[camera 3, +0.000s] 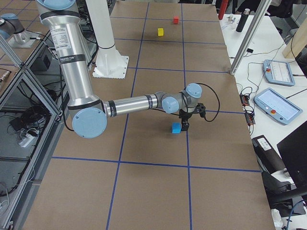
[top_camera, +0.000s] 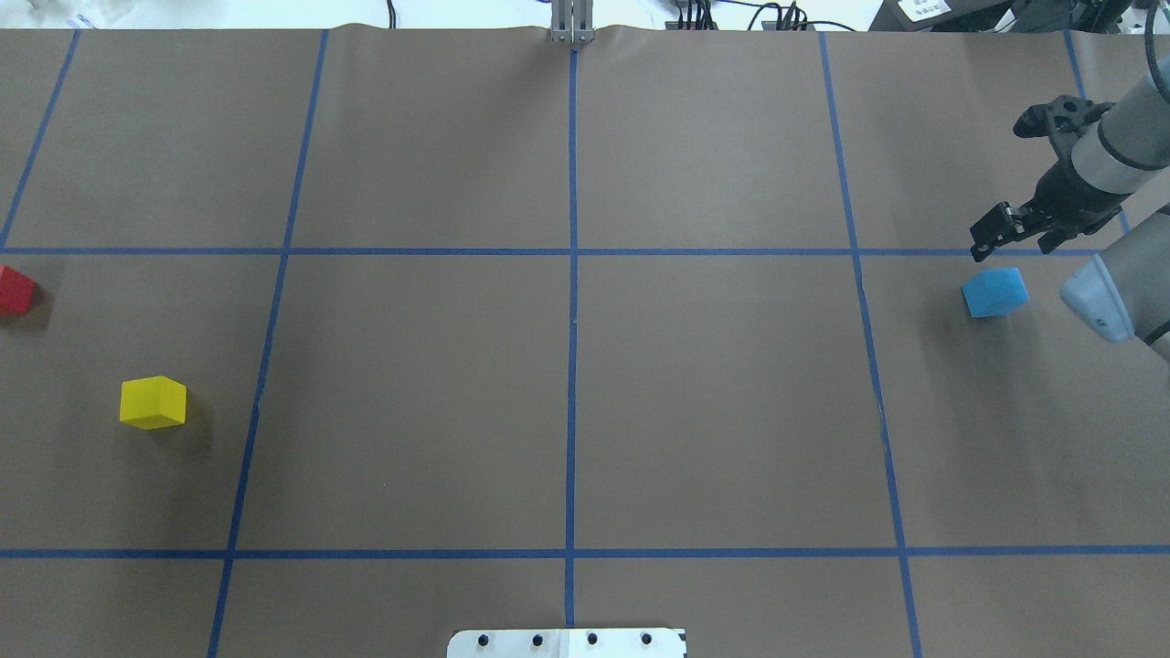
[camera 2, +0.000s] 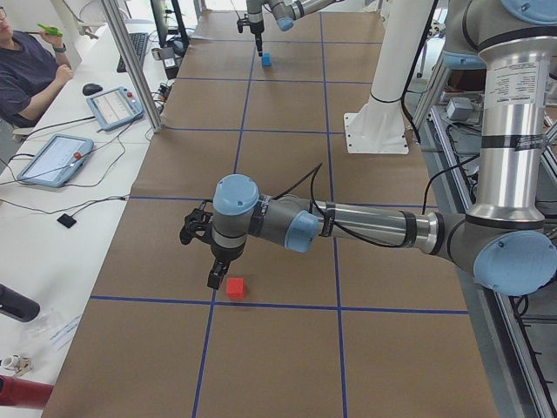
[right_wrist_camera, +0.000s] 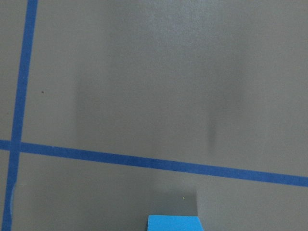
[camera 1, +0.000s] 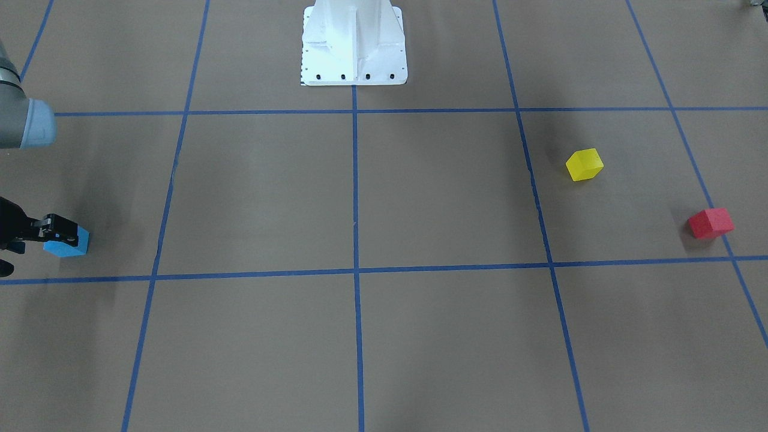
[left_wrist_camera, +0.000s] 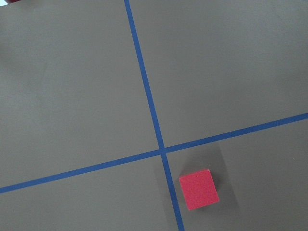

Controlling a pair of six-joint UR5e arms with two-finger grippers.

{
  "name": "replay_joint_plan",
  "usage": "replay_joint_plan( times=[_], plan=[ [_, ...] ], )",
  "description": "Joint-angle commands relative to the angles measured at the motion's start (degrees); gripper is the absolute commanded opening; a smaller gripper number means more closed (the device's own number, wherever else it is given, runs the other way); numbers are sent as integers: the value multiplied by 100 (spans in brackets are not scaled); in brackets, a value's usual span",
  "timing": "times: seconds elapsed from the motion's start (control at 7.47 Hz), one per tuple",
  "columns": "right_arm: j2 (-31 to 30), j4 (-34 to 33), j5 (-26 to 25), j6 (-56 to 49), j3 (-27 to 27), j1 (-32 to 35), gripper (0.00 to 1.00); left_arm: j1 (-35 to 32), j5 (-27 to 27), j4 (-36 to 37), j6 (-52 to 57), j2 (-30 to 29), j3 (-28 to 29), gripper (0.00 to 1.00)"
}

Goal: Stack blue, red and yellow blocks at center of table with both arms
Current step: 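Reach the right gripper down to the blue cube and close on it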

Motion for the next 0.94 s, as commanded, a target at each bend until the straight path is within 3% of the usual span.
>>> replay_joint_plan(
  times=[0.0, 0.27, 0.4, 0.54, 0.67, 0.8],
  plan=[
    [-151, 9, -10, -12, -12, -260, 99, 0, 4, 0, 7, 4, 9, 100],
    [-431, 420, -10, -3, -12, -305, 99, 0, 4, 0, 7, 4, 9, 100],
    [-450, 457, 8, 32, 14, -305, 89, 0, 4, 0, 7, 4, 9, 100],
    [-407, 458, 130, 58, 5, -305, 39, 0, -5, 0, 7, 4, 9, 100],
    [-328, 458, 279, 67, 14, -305, 28, 0, -5, -9, 7, -4, 0, 100],
    [-206, 449, 289, 128, 5, -270, 4, 0, -5, -9, 7, -13, 9, 100]
  ],
)
